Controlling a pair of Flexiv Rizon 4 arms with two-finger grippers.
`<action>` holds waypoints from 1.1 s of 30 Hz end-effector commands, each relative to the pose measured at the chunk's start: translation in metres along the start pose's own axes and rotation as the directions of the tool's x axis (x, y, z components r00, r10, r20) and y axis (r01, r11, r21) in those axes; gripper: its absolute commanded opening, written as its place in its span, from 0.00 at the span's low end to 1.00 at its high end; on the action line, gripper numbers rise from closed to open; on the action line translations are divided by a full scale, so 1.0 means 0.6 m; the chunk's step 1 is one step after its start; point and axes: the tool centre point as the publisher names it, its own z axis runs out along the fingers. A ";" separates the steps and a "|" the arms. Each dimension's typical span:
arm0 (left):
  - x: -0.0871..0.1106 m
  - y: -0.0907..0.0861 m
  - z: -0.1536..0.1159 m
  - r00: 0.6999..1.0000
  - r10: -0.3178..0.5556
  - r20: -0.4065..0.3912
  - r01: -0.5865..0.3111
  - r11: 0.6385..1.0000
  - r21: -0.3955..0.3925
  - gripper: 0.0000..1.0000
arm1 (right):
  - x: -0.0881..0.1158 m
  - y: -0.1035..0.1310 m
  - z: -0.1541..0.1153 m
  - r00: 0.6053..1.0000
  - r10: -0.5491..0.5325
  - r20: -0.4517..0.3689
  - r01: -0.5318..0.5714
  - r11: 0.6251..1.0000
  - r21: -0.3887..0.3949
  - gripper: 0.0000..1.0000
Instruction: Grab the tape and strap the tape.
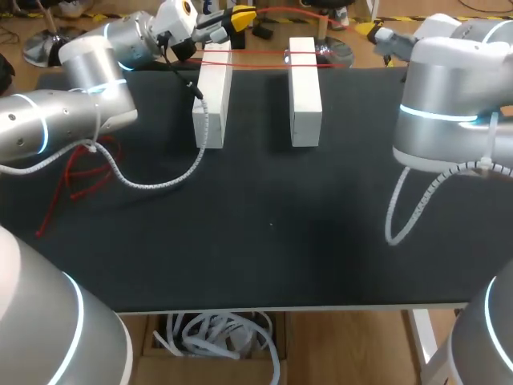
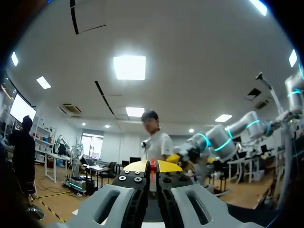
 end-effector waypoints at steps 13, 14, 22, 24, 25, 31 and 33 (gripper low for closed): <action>0.001 -0.001 0.000 1.000 0.000 0.000 0.000 1.000 -0.001 0.00 | -0.031 0.056 0.021 0.668 0.715 -0.208 -0.738 0.672 -0.058 1.00; 0.001 -0.001 0.000 1.000 0.000 0.000 0.000 1.000 -0.001 0.00 | -0.031 0.059 0.021 0.670 0.711 -0.213 -0.737 0.673 -0.067 1.00; 0.001 -0.001 0.000 1.000 0.000 0.000 0.000 1.000 -0.001 0.00 | -0.028 0.084 0.025 0.698 0.664 -0.269 -0.707 0.699 -0.109 1.00; 0.001 -0.001 0.000 1.000 0.000 0.000 0.000 1.000 -0.001 0.00 | -0.030 0.094 0.025 0.711 0.646 -0.278 -0.693 0.710 -0.124 1.00; 0.001 -0.001 0.000 1.000 0.000 0.000 0.000 1.000 -0.001 0.00 | -0.031 0.098 0.026 0.718 0.637 -0.282 -0.686 0.716 -0.130 1.00; 0.001 -0.001 0.000 1.000 0.000 0.000 0.000 1.000 -0.001 0.00 | -0.037 0.118 0.033 0.744 0.606 -0.281 -0.658 0.737 -0.154 1.00; 0.001 -0.001 0.000 1.000 0.000 0.000 0.000 1.000 -0.001 0.00 | -0.038 0.121 0.038 0.748 0.602 -0.281 -0.654 0.740 -0.156 1.00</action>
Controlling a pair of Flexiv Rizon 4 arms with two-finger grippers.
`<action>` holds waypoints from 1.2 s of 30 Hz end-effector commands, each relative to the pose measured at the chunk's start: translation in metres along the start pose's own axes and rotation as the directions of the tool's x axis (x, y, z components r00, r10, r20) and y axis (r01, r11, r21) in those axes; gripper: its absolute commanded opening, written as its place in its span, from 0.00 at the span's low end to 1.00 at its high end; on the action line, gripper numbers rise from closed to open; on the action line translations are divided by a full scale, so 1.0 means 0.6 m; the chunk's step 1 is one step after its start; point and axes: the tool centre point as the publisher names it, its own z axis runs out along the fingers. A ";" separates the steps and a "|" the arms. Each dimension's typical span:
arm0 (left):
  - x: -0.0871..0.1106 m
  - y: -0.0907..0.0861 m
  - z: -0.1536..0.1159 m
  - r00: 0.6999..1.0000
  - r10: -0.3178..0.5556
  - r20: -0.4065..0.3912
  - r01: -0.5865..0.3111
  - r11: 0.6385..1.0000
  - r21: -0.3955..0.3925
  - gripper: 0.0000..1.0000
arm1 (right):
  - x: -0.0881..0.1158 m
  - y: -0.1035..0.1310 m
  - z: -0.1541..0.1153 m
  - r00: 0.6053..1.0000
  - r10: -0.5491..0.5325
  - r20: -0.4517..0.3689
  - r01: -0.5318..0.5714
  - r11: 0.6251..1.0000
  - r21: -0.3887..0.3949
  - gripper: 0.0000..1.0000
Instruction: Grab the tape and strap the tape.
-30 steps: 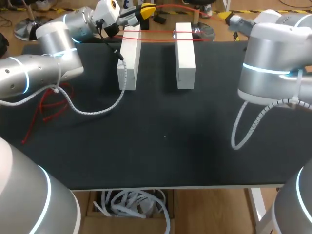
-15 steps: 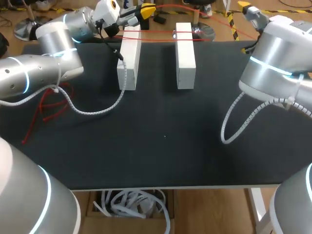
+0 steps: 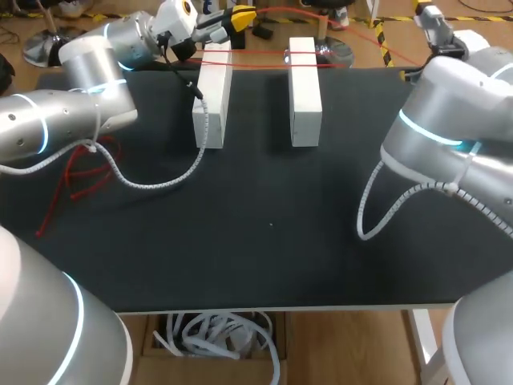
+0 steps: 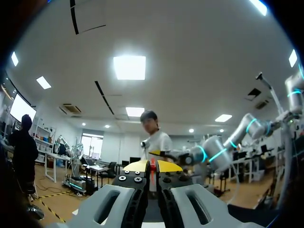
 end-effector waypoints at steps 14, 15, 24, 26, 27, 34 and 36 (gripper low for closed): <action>0.001 -0.001 0.000 1.000 0.000 0.000 0.000 1.000 -0.001 0.00 | 0.020 -0.006 0.029 0.994 -0.059 -0.090 0.060 0.998 0.014 1.00; 0.001 -0.001 0.000 1.000 0.000 0.000 0.000 1.000 -0.001 0.00 | 0.020 -0.005 0.028 0.994 -0.059 -0.091 0.060 0.998 0.011 1.00; 0.001 -0.001 0.000 1.000 0.000 0.000 0.000 1.000 -0.001 0.00 | 0.019 0.005 0.022 0.994 -0.063 -0.090 0.061 0.998 -0.018 1.00; 0.001 -0.001 0.000 1.000 0.000 0.000 0.000 1.000 -0.001 0.00 | 0.019 0.007 0.021 0.994 -0.062 -0.092 0.061 0.998 -0.021 1.00; 0.001 -0.001 0.000 1.000 0.000 0.000 0.000 1.000 -0.001 0.00 | 0.020 0.007 0.021 0.994 -0.062 -0.092 0.061 0.998 -0.022 1.00; 0.001 -0.001 0.000 1.000 0.000 0.000 0.000 1.000 -0.001 0.00 | 0.021 0.007 0.021 0.993 -0.070 -0.095 0.068 0.997 -0.027 1.00; 0.001 -0.001 0.000 1.000 0.000 0.000 0.000 1.000 -0.001 0.00 | 0.021 0.007 0.021 0.993 -0.070 -0.095 0.068 0.997 -0.030 1.00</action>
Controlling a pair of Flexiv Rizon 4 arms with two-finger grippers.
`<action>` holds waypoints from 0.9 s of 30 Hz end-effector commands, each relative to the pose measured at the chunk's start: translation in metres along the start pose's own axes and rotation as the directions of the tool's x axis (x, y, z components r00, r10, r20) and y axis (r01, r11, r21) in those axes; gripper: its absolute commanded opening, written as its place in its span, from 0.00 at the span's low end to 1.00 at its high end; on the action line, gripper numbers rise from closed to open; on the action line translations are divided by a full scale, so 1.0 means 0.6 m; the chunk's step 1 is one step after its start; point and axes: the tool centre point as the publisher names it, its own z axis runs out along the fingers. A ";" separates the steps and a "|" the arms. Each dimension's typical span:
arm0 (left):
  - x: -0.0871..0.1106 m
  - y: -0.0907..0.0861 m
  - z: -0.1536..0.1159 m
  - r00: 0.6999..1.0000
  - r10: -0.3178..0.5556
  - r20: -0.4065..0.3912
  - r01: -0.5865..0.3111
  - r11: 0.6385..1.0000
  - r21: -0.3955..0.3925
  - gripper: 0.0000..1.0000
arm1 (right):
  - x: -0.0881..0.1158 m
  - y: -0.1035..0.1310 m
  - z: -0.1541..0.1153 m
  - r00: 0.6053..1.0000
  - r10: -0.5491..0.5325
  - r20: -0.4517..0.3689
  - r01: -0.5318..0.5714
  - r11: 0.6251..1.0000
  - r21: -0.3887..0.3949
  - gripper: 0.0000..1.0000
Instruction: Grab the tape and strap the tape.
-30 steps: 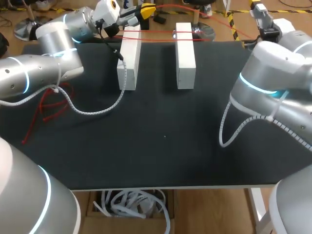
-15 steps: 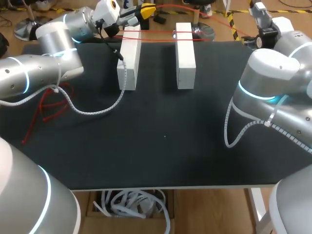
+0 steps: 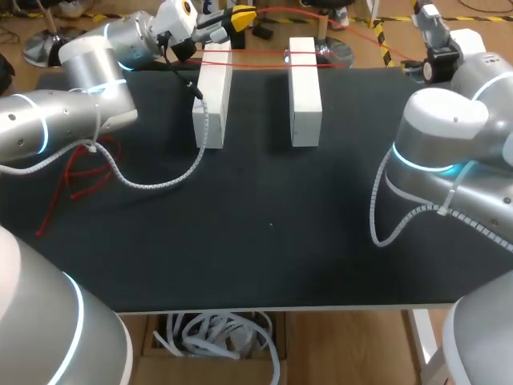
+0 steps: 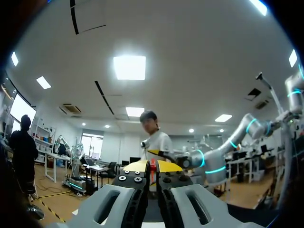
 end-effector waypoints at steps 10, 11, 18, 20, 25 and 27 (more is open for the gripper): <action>0.001 -0.001 0.000 1.000 0.000 0.000 0.000 1.000 -0.001 0.00 | -0.001 -0.002 -0.002 1.000 -0.013 0.028 0.014 1.000 -0.015 0.44; 0.001 -0.001 0.000 1.000 0.000 0.000 0.000 1.000 -0.001 0.00 | -0.002 -0.003 -0.003 0.999 -0.018 0.035 0.019 1.000 -0.018 0.45; 0.001 -0.001 0.000 1.000 0.000 0.000 0.000 1.000 -0.001 0.00 | -0.008 -0.002 -0.011 0.999 -0.021 0.044 0.022 1.000 -0.019 0.34; 0.001 -0.001 0.000 1.000 0.000 0.000 0.000 1.000 -0.001 0.00 | -0.009 -0.002 -0.013 0.999 -0.022 0.045 0.023 1.000 -0.019 0.32; 0.001 -0.001 0.000 1.000 0.000 0.000 0.000 1.000 -0.001 0.00 | -0.015 -0.006 -0.024 0.998 -0.022 0.053 0.023 1.000 -0.016 0.38; 0.001 -0.001 0.000 1.000 0.000 0.000 0.000 1.000 -0.001 0.00 | -0.017 -0.007 -0.028 0.998 -0.022 0.057 0.023 1.000 -0.016 0.37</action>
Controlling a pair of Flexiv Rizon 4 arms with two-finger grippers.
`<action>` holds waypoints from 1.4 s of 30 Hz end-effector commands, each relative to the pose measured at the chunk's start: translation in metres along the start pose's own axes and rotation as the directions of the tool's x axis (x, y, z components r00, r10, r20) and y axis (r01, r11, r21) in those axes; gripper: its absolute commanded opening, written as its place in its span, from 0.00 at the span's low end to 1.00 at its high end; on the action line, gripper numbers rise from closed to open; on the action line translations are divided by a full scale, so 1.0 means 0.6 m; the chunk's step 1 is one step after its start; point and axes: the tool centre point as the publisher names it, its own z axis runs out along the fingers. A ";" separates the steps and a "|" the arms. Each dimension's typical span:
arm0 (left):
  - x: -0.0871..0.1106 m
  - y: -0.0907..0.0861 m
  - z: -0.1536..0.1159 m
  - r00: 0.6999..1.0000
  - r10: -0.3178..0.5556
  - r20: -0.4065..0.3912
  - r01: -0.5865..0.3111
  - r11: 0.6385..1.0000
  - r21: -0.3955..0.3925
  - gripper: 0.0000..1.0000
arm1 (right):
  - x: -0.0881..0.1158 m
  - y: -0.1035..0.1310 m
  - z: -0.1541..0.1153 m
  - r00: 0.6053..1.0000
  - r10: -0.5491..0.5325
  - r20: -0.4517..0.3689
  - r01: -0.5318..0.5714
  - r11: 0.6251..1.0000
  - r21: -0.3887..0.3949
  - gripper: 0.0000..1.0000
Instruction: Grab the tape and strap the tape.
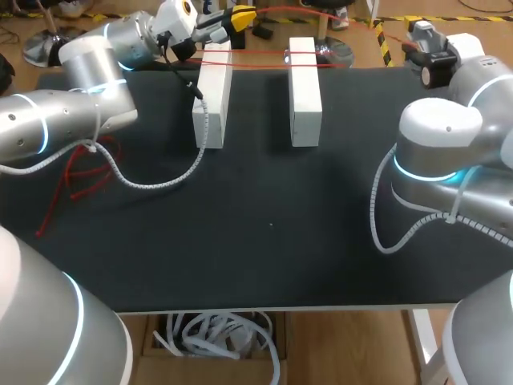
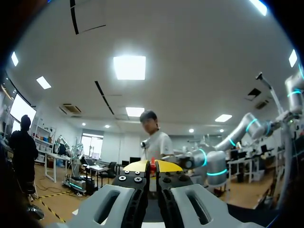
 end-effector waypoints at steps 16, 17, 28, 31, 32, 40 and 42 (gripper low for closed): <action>0.001 -0.001 0.000 1.000 0.000 0.000 0.000 1.000 -0.001 0.00 | 0.004 0.009 -0.017 1.000 -0.010 0.006 0.010 1.000 -0.016 0.41; 0.001 -0.001 0.000 1.000 0.000 0.000 0.000 1.000 -0.001 0.00 | 0.006 0.010 -0.016 1.000 -0.015 0.002 0.015 1.000 -0.016 0.40; 0.001 -0.001 0.000 1.000 0.000 0.000 0.000 1.000 -0.001 0.00 | 0.004 0.014 -0.012 0.999 -0.036 0.003 0.036 0.999 -0.017 0.43; 0.001 -0.001 0.000 1.000 0.000 0.000 0.000 1.000 -0.001 0.00 | 0.002 0.015 -0.009 0.999 -0.040 0.002 0.041 0.999 -0.017 0.43; 0.001 -0.001 0.000 1.000 0.000 0.000 0.000 1.000 -0.001 0.00 | 0.002 0.016 -0.008 0.999 -0.042 0.003 0.042 0.999 -0.018 0.43; 0.001 -0.001 0.000 1.000 0.000 0.000 0.000 1.000 -0.001 0.00 | 0.004 0.014 -0.005 0.999 -0.046 0.001 0.046 0.999 -0.017 0.42; 0.001 -0.001 0.000 1.000 0.000 0.000 0.000 1.000 -0.001 0.00 | 0.004 0.015 -0.004 0.999 -0.053 0.000 0.053 0.998 -0.015 0.41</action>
